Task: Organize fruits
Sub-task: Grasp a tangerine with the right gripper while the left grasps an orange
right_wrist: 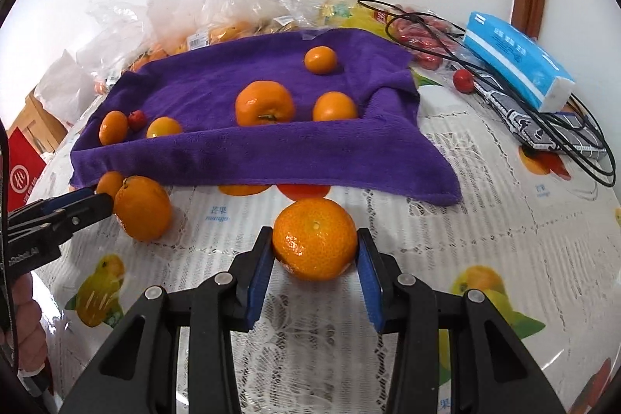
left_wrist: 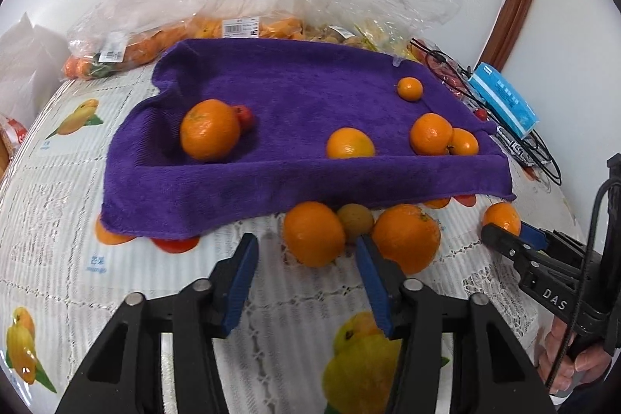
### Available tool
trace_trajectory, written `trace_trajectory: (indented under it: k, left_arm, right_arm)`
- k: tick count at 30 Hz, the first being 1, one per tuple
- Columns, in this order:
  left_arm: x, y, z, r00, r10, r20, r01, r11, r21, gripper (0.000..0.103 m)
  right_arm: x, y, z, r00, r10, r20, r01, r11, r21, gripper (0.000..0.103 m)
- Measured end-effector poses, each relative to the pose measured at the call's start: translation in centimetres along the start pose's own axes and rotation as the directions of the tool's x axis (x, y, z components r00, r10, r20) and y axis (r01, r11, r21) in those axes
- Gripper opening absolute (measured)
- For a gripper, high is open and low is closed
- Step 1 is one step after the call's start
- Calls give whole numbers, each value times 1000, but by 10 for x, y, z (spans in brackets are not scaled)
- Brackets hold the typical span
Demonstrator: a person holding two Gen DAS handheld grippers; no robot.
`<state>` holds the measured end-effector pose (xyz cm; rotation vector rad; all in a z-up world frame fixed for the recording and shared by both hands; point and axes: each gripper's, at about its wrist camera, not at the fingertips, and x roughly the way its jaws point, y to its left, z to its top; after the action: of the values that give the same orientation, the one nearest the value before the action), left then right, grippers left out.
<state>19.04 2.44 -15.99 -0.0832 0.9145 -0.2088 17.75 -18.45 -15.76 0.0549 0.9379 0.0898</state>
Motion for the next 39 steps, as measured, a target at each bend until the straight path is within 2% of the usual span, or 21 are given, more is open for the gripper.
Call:
trace_trajectory:
  k: [2, 3, 12, 19, 24, 29, 35, 39]
  left_arm:
    - [1, -1, -1, 1000, 8, 4, -8, 1000, 8, 33]
    - [1, -2, -2, 1000, 7, 8, -7, 1000, 12, 32]
    - [5, 1, 0, 1000, 28, 1, -28, 1000, 6, 34]
    - [8, 2, -1, 997, 77, 12, -77, 997, 7, 32]
    - [11, 8, 3, 998, 66, 6, -66, 997, -32, 33]
    - [15, 2, 4, 995, 101, 17, -101, 995, -4, 33]
    - [15, 5, 4, 996, 86, 22, -85, 996, -17, 33]
    - [14, 6, 3, 996, 82, 25, -81, 996, -26, 33]
  right_arm:
    - [0, -1, 0, 1000, 1, 2, -1, 1000, -1, 41]
    - [0, -1, 0, 1000, -2, 4, 2, 1000, -4, 41]
    - [0, 0, 0, 1000, 3, 5, -3, 1000, -15, 41]
    - [2, 0, 0, 1000, 5, 4, -5, 1000, -20, 42]
    - [3, 1, 1, 1000, -1, 0, 1, 1000, -24, 42]
    - [4, 1, 2, 1000, 0, 0, 0, 1000, -24, 42]
    - [7, 6, 2, 999, -33, -4, 33, 998, -51, 43]
    - [7, 4, 1, 1000, -26, -2, 26, 999, -45, 43]
